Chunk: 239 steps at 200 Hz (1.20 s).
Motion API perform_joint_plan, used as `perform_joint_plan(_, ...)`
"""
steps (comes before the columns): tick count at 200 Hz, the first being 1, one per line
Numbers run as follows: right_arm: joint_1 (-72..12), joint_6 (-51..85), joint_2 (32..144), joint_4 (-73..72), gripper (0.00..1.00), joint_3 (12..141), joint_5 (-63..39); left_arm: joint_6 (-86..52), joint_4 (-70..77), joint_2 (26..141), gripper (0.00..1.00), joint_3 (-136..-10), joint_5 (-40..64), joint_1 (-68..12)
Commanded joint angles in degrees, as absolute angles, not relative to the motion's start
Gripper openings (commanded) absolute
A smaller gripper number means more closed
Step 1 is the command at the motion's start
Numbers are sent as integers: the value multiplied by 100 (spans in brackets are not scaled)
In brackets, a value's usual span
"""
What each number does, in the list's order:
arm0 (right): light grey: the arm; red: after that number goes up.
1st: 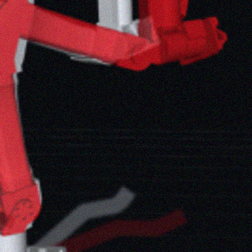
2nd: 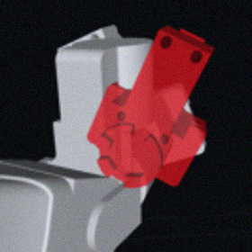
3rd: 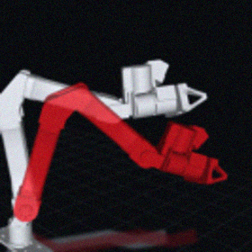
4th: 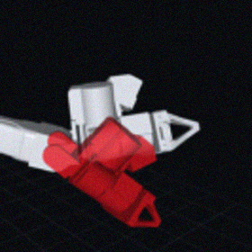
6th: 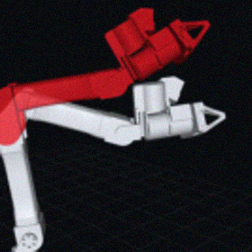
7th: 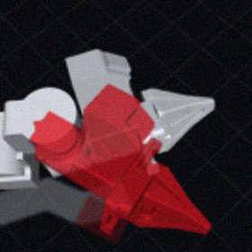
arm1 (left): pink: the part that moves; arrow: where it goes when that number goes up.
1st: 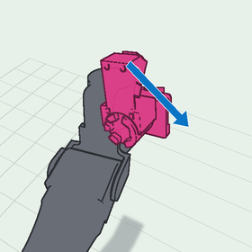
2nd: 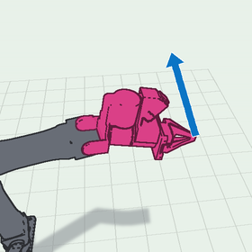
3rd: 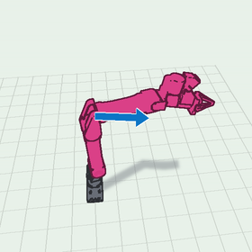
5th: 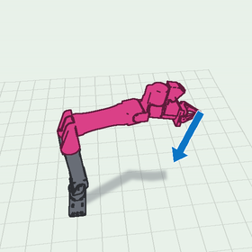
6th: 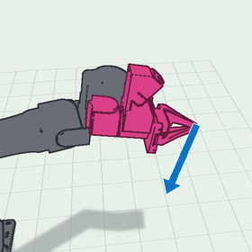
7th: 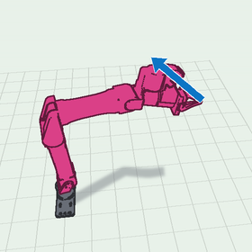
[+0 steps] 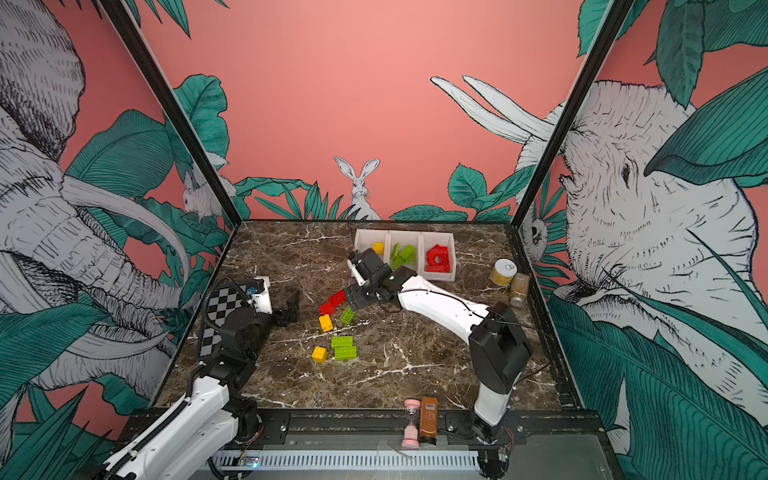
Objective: Sort the legos into containers by color
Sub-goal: Pick up the lego from the bottom-center of the table.
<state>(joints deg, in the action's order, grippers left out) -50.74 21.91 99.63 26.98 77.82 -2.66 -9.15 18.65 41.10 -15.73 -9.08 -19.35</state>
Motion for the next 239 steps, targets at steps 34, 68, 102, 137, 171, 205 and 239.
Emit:
perform_joint_plan(34, -5794, 3505, 10214, 3078, 89, 7596, -88, -958, 1803, 3892, 99, -1640, -1076, -1953)
perform_joint_plan(68, -5968, 3663, 10383, 3176, 92, 7631, -151, -967, 1789, 3644, 99, -1527, -1278, -1947)
perform_joint_plan(102, -6055, 3622, 10650, 3384, 93, 7795, -150, -932, 1718, 3589, 98, -1578, -1229, -1948)
perform_joint_plan(137, -6161, 3534, 10953, 3589, 93, 8069, -144, -931, 1714, 3574, 98, -1564, -1279, -1946)
perform_joint_plan(171, -6262, 3493, 11198, 3736, 93, 8236, -97, -939, 1735, 3611, 99, -1555, -1274, -1948)
perform_joint_plan(205, -6369, 3455, 11396, 3883, 93, 8344, -2, -952, 1740, 3625, 98, -1556, -1265, -1946)
perform_joint_plan(239, -6398, 3491, 11561, 3955, 91, 8343, 35, -940, 1745, 3621, 98, -1556, -1274, -1951)
